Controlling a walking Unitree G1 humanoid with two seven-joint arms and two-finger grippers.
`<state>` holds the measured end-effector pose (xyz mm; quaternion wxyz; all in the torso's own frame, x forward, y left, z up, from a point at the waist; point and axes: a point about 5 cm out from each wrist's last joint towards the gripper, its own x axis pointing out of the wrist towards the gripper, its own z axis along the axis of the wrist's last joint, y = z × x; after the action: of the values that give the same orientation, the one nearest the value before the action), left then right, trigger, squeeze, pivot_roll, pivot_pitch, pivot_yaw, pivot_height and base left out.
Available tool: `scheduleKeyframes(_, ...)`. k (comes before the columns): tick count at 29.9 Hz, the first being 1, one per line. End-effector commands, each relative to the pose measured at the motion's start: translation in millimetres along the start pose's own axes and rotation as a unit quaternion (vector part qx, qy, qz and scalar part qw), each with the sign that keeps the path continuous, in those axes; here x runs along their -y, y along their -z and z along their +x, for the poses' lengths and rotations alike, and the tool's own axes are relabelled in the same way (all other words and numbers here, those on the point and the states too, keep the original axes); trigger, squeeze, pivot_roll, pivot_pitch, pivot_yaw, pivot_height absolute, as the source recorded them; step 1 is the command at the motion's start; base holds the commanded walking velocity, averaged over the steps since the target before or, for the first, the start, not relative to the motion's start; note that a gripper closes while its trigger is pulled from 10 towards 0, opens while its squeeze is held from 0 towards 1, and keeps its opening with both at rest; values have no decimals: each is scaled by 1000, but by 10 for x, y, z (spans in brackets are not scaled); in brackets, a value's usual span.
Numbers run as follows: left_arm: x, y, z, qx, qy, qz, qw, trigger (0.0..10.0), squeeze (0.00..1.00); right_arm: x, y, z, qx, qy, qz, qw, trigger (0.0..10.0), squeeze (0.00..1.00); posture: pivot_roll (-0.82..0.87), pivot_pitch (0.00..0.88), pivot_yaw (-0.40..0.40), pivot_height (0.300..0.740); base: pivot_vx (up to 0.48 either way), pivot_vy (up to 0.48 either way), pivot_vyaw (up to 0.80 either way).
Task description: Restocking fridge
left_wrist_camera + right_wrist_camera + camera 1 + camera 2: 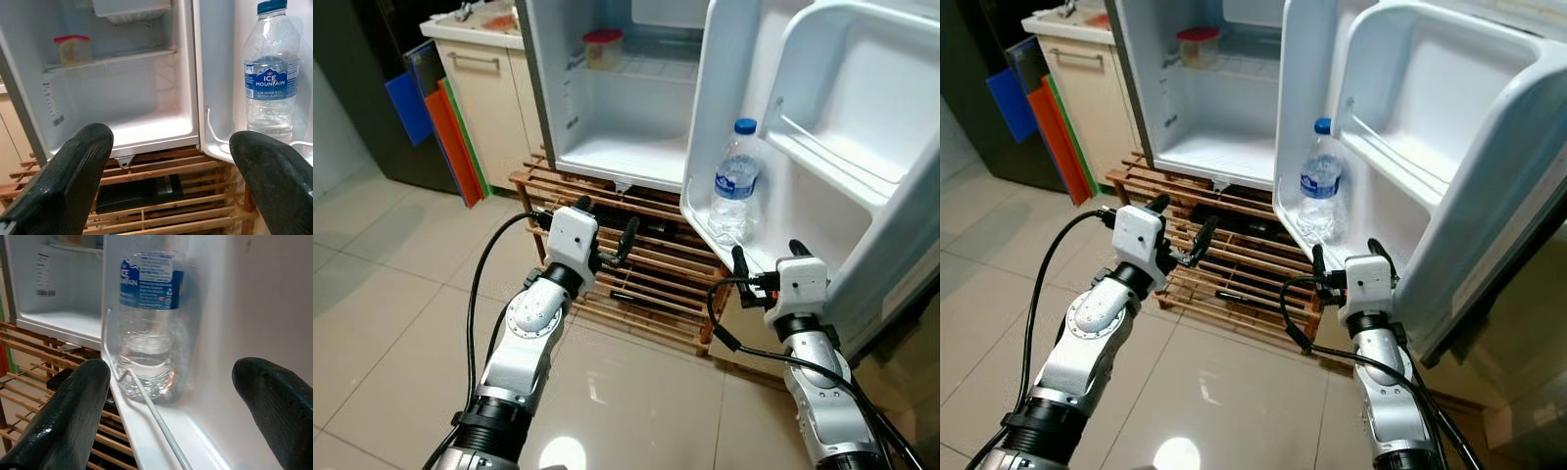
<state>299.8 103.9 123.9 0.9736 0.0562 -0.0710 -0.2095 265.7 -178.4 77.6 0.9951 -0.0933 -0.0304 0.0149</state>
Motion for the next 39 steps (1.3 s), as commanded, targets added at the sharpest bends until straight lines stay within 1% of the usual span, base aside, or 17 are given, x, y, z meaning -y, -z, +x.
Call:
scheduleKeyframes(1, -15, 8, 3, -5, -4, 6, 1000, 10000, 0, 21, -38, 17, 8, 3, -1, 1000, 10000, 0, -79, 0, 15, 740, 0, 0, 0)
scheduleKeyframes(7, -17, 16, 3, -6, -4, 6, 1000, 10000, 0, -17, -40, 16, 9, -9, -2, 1000, 10000, 0, -76, 0, 13, 740, 0, 0, 691)
scheduleKeyframes(11, -31, 10, 0, -6, -3, 13, 1000, 10000, 0, -1, -29, 35, 4, -3, 1, 1000, 10000, 0, -74, 0, 13, 740, 0, 0, 0)
scheduleKeyframes(15, -36, 10, -2, -7, -7, -2, 1000, 10000, 0, 5, -17, 38, 1, -3, 0, 1000, 10000, 0, -73, 0, 11, 740, 0, 0, 0)
scheduleKeyframes(18, -48, 11, 7, -10, -8, -12, 1000, 10000, 0, 6, -6, 41, -1, -4, -1, 1000, 10000, 0, -70, 0, 9, 740, -396, 170, 0)
scheduleKeyframes(26, -54, 14, 15, -8, -12, -14, 1000, 10000, 0, 14, 4, 49, -3, -5, -3, 1000, 10000, 0, -72, 0, 6, 740, -352, 230, 0)
scheduleKeyframes(27, -55, 10, 16, -7, -13, -6, 1000, 10000, 0, 15, 5, 49, -3, -6, -3, 1000, 10000, 0, -72, 0, 6, 740, 0, 0, 0)
scheduleKeyframes(30, -51, 5, 20, -5, -10, 2, 1000, 10000, 0, 13, 4, 49, -3, -6, -3, 1000, 10000, 0, -74, 0, 7, 740, 0, 0, 0)
scheduleKeyframes(39, -53, 14, 22, -7, -13, 6, 1000, 10000, 0, 5, 13, 34, -4, -7, -4, 1000, 10000, 0, -77, 0, 9, 740, 0, 0, 0)
